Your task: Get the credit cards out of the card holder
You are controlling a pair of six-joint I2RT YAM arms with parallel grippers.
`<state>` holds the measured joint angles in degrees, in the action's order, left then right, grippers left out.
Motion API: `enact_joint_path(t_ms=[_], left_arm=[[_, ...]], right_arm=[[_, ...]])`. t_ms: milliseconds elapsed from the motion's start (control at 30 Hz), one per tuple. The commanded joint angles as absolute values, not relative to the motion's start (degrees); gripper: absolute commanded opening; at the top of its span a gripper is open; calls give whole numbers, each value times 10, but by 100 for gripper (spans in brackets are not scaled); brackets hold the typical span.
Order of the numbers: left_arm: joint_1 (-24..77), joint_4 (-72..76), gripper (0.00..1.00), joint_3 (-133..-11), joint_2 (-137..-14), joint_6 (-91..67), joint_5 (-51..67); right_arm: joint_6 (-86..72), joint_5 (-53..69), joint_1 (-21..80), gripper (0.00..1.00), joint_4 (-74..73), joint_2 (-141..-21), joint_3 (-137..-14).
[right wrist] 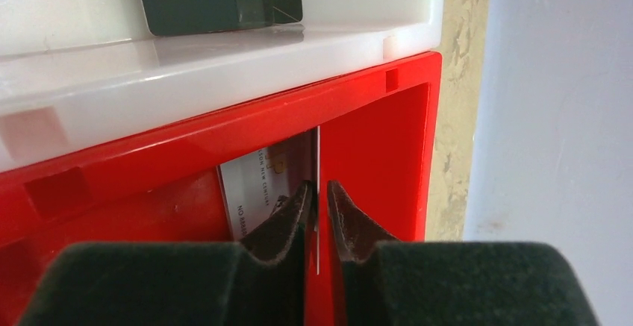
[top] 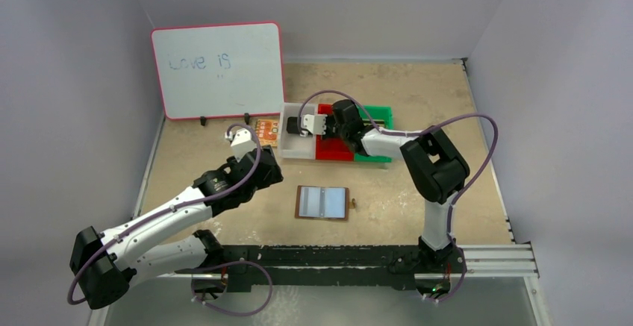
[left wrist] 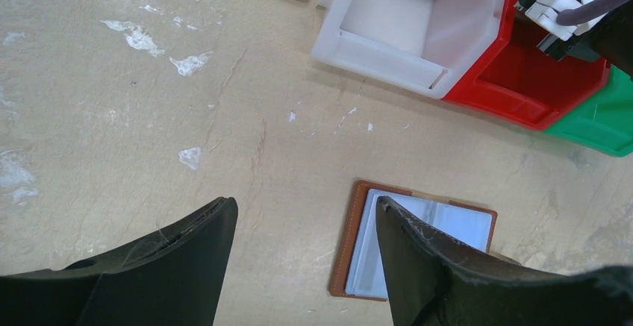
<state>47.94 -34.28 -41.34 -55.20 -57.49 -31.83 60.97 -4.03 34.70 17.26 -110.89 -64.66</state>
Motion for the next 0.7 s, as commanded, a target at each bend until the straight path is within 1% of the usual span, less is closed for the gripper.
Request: enact_joint_path(t_ms=[0,100,233,433,567,667], left_arm=[[475,-342,68,-413,-543,-578,-331],[475,-344,68,-411,-542,-578,-331],[475,-342,68,-408,-542,-577,-327],[475,-341,68,-407,-548,-576,-320],[475,-339,68,-404,-545,-577,-317],[475,-339,68,-403,-542,-578,-317]], right_arm=[[616,-49,346,17,202,-1104,-651],[612,-34,346,19,187,-1097,-647],[610,-19,346,25,163,-1089,-642],[606,-30,345,27,149,-1088,-645],[598,-24,345,36,142,-1086,-650],[594,-22,345,38,140,-1084,-654]])
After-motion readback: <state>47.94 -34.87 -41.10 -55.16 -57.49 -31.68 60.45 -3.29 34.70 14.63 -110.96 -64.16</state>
